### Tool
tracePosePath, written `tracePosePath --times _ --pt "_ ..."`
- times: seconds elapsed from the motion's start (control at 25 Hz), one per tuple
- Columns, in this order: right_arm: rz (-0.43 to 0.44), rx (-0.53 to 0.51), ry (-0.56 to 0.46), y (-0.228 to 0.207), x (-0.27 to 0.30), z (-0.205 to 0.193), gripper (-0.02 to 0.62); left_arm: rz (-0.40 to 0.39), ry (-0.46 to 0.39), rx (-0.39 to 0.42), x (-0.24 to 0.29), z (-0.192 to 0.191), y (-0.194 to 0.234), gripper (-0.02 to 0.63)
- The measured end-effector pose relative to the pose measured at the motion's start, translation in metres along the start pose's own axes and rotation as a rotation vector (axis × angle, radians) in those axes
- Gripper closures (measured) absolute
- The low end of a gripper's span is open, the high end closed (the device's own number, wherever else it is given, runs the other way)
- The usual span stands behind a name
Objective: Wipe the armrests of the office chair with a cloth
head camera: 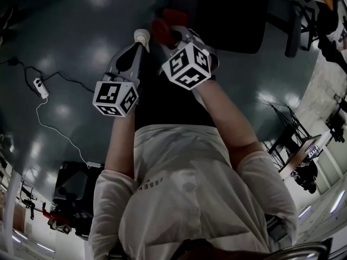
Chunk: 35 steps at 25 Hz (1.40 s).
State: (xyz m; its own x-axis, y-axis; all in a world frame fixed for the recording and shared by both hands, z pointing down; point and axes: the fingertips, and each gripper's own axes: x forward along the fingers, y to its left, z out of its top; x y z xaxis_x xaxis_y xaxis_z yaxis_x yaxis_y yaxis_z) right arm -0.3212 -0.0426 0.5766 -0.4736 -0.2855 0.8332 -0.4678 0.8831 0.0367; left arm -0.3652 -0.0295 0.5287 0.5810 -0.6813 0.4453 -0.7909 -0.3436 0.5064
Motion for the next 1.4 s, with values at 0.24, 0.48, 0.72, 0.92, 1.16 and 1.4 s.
tracePosePath --times 0.24,0.48,0.72,0.92,1.16,1.4 --pt "0.008 0.028 -0.005 0.021 -0.028 -0.015 0.541 -0.027 -0.005 0.038 -0.008 0.003 -0.025 0.589" --pt "-0.162 0.146 -0.138 -0.017 -0.095 -0.020 0.541 -0.100 -0.010 0.115 0.009 0.034 -0.073 0.589" --pt "-0.409 0.382 -0.336 -0.076 -0.203 -0.055 0.541 -0.281 -0.029 0.264 0.040 0.074 -0.163 0.589" --pt "-0.588 0.585 -0.455 -0.099 -0.303 -0.117 0.541 -0.421 -0.020 0.330 0.065 0.087 -0.242 0.589" --pt "-0.846 0.757 -0.433 -0.100 -0.391 -0.211 0.541 -0.650 0.044 0.450 0.105 0.075 -0.343 0.589" --pt "-0.967 0.950 -0.376 -0.081 -0.431 -0.290 0.541 -0.821 0.138 0.528 0.125 0.040 -0.418 0.589"
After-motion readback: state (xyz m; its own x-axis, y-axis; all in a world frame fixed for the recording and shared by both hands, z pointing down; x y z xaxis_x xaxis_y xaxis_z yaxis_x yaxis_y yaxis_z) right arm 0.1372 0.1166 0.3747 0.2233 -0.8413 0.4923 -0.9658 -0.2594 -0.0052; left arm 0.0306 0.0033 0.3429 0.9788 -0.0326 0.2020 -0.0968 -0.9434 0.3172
